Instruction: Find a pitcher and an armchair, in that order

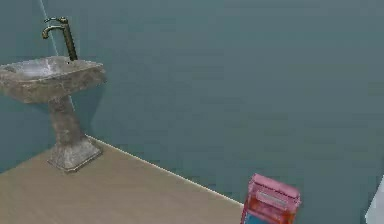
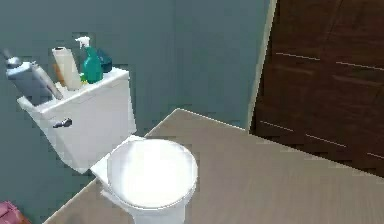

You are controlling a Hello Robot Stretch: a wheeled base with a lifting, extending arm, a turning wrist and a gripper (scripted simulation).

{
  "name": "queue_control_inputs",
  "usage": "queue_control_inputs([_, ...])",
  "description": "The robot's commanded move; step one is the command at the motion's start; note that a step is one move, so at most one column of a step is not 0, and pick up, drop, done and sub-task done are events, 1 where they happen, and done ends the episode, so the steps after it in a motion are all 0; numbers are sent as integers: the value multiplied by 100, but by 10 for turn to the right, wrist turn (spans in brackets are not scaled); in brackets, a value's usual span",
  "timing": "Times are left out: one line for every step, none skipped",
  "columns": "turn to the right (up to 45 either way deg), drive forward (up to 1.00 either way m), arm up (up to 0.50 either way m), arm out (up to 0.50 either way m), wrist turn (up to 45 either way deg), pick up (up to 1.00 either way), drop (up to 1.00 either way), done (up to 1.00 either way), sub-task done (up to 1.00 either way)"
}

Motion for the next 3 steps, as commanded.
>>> queue_control_inputs([-450,0,0,0,0,0,0,0,0])
queue_control_inputs([-450,0,0,0,0,0,0,0,0])
queue_control_inputs([-330,0,0,0,0,0,0,0,0])
